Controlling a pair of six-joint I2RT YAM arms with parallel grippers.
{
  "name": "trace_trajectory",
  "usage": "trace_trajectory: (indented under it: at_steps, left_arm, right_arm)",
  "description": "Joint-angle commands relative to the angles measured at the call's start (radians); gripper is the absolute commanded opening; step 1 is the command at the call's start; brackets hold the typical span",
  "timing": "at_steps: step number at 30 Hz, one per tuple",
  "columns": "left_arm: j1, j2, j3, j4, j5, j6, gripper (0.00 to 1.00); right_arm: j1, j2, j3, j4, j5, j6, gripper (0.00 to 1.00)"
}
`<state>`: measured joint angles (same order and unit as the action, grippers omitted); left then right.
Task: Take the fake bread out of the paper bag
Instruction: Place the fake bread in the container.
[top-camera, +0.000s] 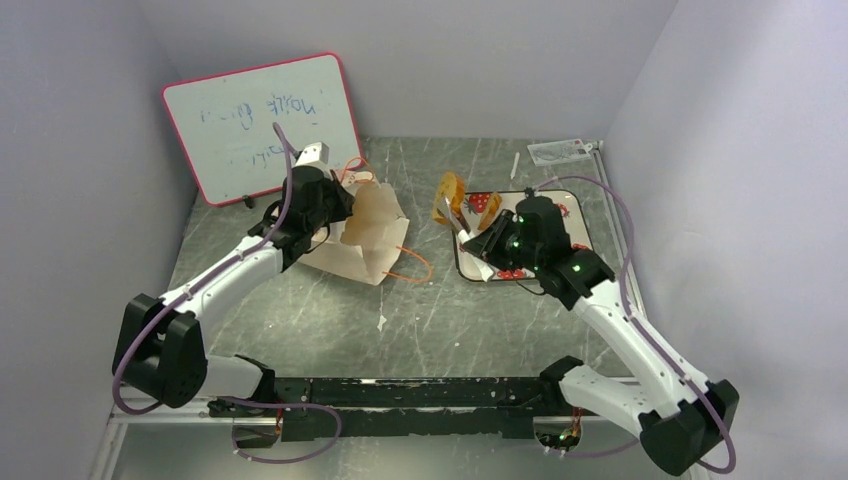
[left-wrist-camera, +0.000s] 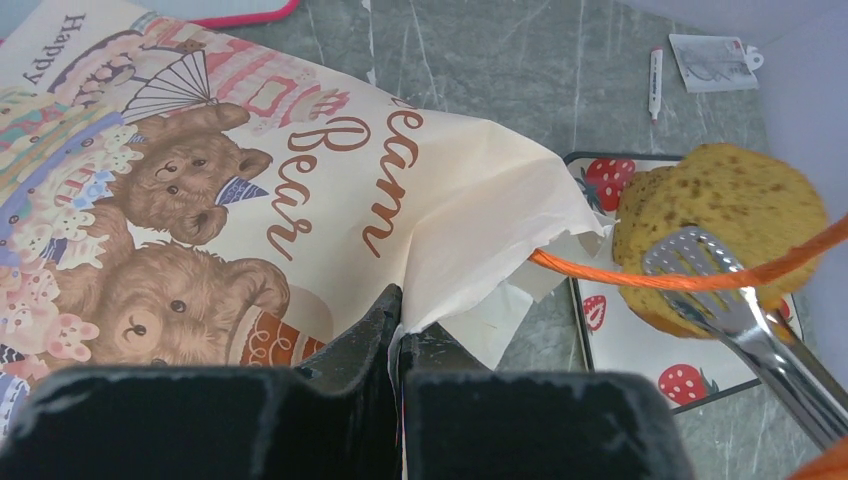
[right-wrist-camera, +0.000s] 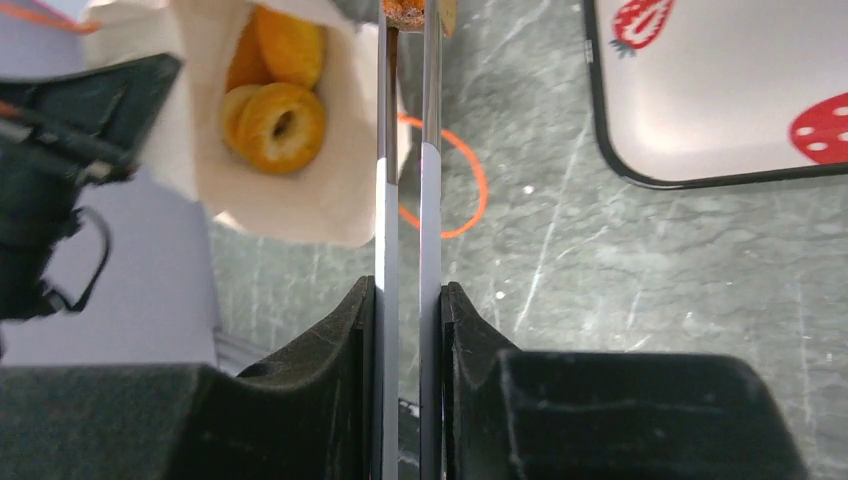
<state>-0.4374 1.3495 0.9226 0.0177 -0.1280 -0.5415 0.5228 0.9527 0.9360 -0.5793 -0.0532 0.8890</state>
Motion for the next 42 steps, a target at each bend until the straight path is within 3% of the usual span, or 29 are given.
trace_trajectory:
  at_steps: [1, 11, 19, 30, 42]
  left_arm:
    - [0.012, -0.042, -0.011, 0.025, 0.037, 0.027, 0.07]
    - [0.019, -0.066, -0.032, 0.027, 0.073, 0.034, 0.07]
    - [0.020, -0.063, -0.033, 0.034, 0.084, 0.026, 0.07]
    - [0.020, -0.037, -0.018, 0.046, 0.096, 0.027, 0.07]
    - [0.030, -0.018, -0.006, 0.045, 0.105, 0.041, 0.07]
  right_arm:
    - [-0.023, 0.058, 0.006, 0.064, 0.101, -0.034, 0.00]
    - [-0.240, 0.118, -0.034, 0.115, 0.032, -0.088, 0.00]
    - [-0.323, 0.074, -0.051, 0.064, 0.005, -0.107, 0.00]
    - [-0.354, -0.010, -0.069, -0.002, -0.010, -0.098, 0.00]
    - [-0.375, 0.021, -0.148, 0.125, -0.178, -0.013, 0.00]
